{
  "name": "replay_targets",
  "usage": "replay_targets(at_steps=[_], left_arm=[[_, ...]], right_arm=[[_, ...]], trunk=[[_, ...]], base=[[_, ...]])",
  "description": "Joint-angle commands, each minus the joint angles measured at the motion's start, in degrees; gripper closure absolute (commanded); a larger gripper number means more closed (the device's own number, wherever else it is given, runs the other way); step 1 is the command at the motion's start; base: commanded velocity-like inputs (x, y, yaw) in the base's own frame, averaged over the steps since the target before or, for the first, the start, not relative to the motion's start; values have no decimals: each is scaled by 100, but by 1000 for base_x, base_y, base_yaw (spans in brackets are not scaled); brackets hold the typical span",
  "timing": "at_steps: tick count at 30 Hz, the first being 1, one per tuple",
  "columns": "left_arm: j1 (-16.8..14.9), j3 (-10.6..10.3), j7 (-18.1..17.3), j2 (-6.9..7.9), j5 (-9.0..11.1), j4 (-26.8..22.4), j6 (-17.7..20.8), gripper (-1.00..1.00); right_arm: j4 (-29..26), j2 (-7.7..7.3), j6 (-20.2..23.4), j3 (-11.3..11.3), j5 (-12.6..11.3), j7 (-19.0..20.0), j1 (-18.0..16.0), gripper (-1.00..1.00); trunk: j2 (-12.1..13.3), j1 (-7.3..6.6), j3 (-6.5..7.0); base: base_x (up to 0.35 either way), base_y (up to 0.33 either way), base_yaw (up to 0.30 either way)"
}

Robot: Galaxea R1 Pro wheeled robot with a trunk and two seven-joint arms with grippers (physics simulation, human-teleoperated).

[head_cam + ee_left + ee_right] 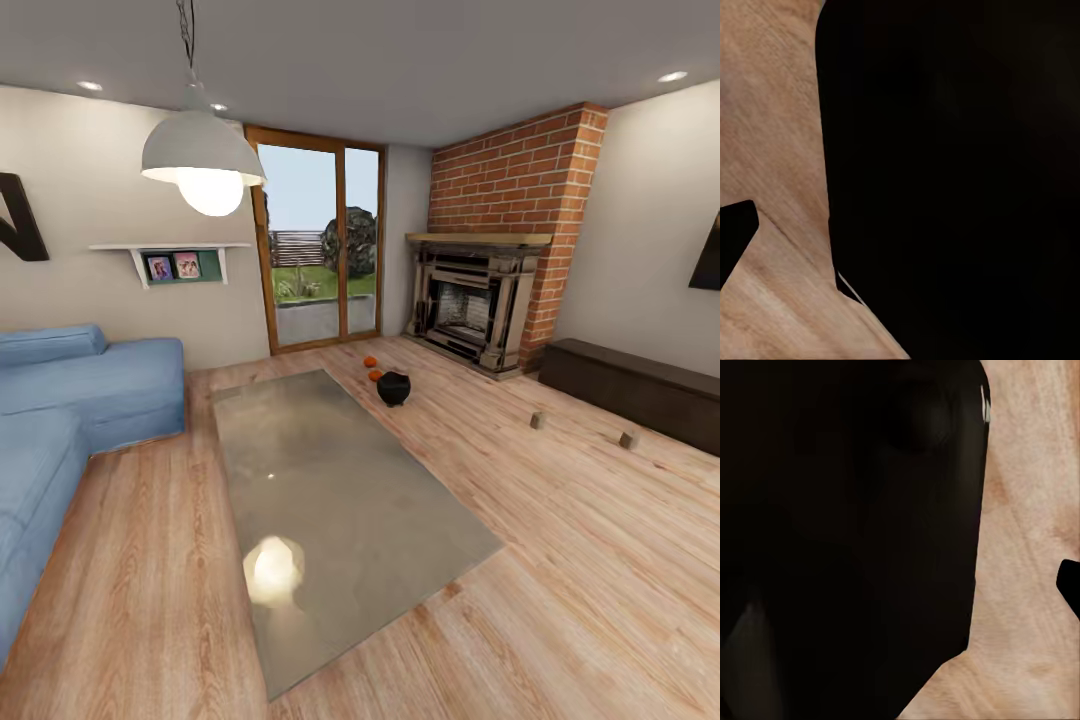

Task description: Place each of the two pumpkins and all three candles from the living room inside a cabinet in the living room (use any cabinet), then make sure every cabinet is closed, and position the cauldron so it is next to a table in the living room.

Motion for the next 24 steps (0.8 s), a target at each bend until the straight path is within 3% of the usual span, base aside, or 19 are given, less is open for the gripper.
replay_targets(at_steps=[1, 7, 14, 21, 24], left_arm=[[-34, 5, 33, -33, 33, -33, 33, -100], [-232, 6, 67, -226, 225, -228, 225, -100], [-464, 6, 67, -227, 446, -454, 450, -100], [-665, 6, 67, -227, 446, -680, 674, -100], [-567, -5, 36, -129, 347, -764, 639, -100]], right_arm=[[-33, -33, 33, 33, -33, -33, -34, -100], [-229, -149, 226, 128, -36, -28, -231, -100], [-457, -149, 450, 128, -36, -28, -462, -100], [-685, -149, 675, 128, -36, -28, -692, -100], [-782, -51, 771, 34, 1, -13, -659, -100]], trunk=[[-3, 0, -3], [-3, 0, -3], [-3, 0, -3], [-3, 0, -3], [-3, 0, -3]], base=[[0, 0, 0], [0, 0, 0], [0, 0, 0], [0, 0, 0], [0, 0, 0]])
